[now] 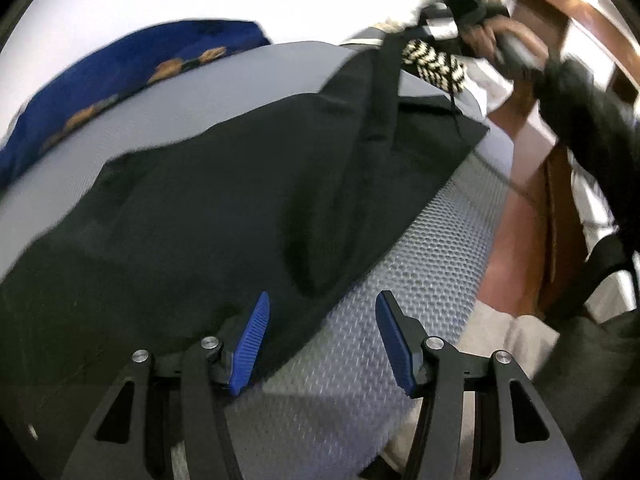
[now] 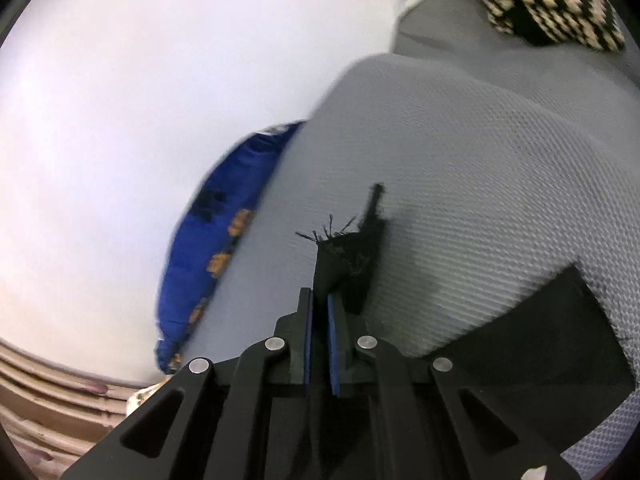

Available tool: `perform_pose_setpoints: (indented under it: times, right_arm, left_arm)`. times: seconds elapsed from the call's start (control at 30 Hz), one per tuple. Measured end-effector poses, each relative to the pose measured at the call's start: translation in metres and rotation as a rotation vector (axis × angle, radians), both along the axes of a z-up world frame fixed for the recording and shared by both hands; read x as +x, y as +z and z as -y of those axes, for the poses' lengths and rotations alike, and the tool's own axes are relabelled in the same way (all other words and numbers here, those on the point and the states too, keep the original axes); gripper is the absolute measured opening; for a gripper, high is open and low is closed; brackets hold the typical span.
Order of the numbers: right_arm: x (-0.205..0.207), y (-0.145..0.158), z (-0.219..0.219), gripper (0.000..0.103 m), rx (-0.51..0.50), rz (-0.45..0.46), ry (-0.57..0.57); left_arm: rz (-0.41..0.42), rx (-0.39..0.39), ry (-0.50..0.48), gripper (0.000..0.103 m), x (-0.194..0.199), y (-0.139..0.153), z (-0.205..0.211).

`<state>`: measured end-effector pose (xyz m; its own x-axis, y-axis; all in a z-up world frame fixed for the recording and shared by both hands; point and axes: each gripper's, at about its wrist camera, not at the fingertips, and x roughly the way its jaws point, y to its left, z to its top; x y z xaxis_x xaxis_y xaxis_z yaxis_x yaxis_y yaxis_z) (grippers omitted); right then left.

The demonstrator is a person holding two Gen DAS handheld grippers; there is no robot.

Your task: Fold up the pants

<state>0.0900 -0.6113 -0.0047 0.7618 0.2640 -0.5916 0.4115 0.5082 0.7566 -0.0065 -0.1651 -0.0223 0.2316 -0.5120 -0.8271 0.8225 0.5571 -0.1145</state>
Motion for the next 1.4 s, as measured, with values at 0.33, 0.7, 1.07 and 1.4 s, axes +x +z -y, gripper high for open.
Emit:
perform_pose_setpoints:
  times: [0.33,0.7,1.07,1.4]
  right_arm:
    - [0.016,0.117,-0.03,0.003,-0.115,0.184,0.077]
    - [0.028,0.134,-0.036,0.003,-0.186,0.138,0.058]
    - [-0.101,0.039,0.01,0.003,-0.142,-0.01,-0.126]
    - [-0.189,-0.106,0.044,0.005,0.031,-0.252,-0.293]
  left_arm:
    - [0.042,0.015,0.053,0.009,0.025,0.001,0.02]
    - [0.074,-0.061,0.141,0.007,0.054,0.028,0.006]
    - [0.028,0.0,-0.037,0.008,0.026,-0.006,0.035]
    - [-0.068,0.0,-0.065,0.008,0.036,-0.019,0.037]
